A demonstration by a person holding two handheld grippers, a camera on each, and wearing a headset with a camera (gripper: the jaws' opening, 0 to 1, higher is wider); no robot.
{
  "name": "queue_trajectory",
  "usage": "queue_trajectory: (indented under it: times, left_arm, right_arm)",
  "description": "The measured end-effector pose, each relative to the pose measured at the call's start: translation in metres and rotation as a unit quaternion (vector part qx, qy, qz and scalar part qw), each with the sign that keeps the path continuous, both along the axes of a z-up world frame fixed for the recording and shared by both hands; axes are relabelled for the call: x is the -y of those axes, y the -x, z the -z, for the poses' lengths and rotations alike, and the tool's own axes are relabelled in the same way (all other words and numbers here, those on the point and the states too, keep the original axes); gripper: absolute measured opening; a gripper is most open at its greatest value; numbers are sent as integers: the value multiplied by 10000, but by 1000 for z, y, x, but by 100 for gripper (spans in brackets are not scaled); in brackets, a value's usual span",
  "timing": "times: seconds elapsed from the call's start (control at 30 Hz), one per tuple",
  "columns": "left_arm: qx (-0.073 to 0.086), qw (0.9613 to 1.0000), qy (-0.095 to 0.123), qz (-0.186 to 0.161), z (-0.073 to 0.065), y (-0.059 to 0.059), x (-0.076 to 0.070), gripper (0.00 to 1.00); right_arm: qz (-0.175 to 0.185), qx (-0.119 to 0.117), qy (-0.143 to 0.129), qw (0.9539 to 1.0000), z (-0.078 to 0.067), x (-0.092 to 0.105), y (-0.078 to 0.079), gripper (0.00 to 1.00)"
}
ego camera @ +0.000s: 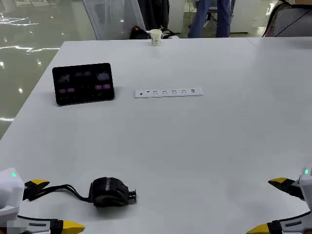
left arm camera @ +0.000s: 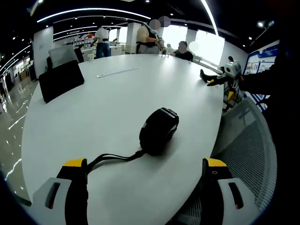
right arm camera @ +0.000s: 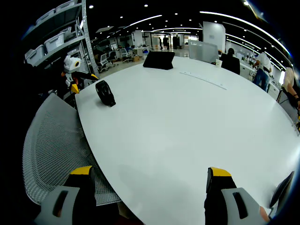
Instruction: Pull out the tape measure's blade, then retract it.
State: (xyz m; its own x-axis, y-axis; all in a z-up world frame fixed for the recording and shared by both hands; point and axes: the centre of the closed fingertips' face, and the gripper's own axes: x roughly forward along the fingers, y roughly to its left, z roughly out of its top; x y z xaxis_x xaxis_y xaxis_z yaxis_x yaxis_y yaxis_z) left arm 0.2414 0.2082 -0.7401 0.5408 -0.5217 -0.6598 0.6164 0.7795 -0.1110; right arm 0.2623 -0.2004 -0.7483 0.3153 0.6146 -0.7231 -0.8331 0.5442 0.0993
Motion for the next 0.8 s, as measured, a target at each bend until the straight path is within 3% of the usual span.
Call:
queue_trajectory:
  times: [0.47, 0.57, 0.6, 0.63, 0.67, 0.7, 0.8]
  left_arm:
    - [-72, 10000, -30, -4, 5, 9, 1, 99]
    - [-75, 10000, -61, 15, 5, 10, 0, 99]
    - [-37, 9998, -159, 105, 5, 10, -1, 99]
    - [22, 9994, -289, 203, 6, 10, -2, 99]
    - [8, 9991, -338, 261, 7, 11, -1, 99]
    - [-37, 9990, -340, 293, 8, 12, 0, 99]
    - [-35, 9982, -478, 360, 10, 10, -1, 99]
  right_arm:
    - [-45, -96, -21, 9999, 6, -6, 8, 99]
    - [-50, 43, 22, 10000, 6, -4, 4, 99]
    - [-38, 64, 63, 10000, 6, -3, 3, 99]
    - [-102, 250, 137, 9995, 6, -1, -1, 99]
    - [-307, 665, 285, 9969, 6, 1, -9, 99]
    - [-316, 683, 457, 9961, 12, 5, -11, 99]
    - [-390, 456, 459, 9971, 20, 4, -7, 95]
